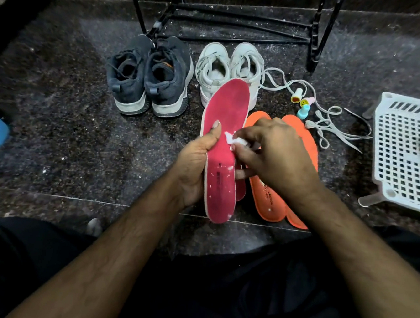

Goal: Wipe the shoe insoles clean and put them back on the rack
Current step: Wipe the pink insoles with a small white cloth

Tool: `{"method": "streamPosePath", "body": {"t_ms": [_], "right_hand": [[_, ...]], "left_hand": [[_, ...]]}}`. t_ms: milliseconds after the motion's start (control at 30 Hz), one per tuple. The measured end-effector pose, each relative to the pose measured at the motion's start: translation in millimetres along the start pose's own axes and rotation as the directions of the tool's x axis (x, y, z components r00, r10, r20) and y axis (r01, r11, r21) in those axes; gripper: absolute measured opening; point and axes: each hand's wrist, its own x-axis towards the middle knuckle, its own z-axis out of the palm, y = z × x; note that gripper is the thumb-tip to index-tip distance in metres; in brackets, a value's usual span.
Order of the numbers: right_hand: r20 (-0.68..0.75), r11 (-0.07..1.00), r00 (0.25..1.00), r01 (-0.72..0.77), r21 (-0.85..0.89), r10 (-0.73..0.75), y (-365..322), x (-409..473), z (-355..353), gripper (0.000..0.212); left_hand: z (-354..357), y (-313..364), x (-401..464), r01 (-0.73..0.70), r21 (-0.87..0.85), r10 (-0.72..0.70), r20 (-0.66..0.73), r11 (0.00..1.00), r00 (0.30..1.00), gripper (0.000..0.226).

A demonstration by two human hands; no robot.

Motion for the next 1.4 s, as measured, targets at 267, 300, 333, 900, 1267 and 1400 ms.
{"method": "streamPosePath", "body": {"t_ms": [267, 300, 333, 900, 1267, 1400], "right_hand": [[0.048, 0.994, 0.998, -0.031, 0.109, 0.026, -9, -3, 4, 0.02], [0.011, 0.991, 0.998, -0.057, 0.124, 0.056, -7, -1, 4, 0.019], [-0.004, 0.986, 0.998, -0.062, 0.156, 0.064, -9, -2, 5, 0.02], [-0.088, 0.999, 0.996, -0.035, -0.026, 0.033, -8, 1, 3, 0.025], [-0.17, 0.993, 0.982, -0.094, -0.077, 0.08, 3, 16, -2, 0.028], [-0.087, 0.999, 0.996, -0.011, -0.039, 0.007, -19, -4, 15, 0.021]], "left_hand": [[-1, -1, 0, 0.011, 0.002, -0.011, -0.053, 1.0, 0.999, 0.057], [-1, -1, 0, 0.014, 0.015, -0.013, -0.057, 1.0, 0.998, 0.058], [-1, -1, 0, 0.019, 0.014, -0.018, -0.06, 1.0, 0.998, 0.06], [-7, 2, -1, 0.01, 0.079, -0.012, 0.028, 0.997, 1.0, 0.063], [-14, -4, 2, -0.016, 0.187, 0.004, 0.065, 0.982, 0.998, 0.062], [-11, -2, 0, 0.022, 0.063, -0.026, 0.057, 0.998, 0.998, 0.063]]}}
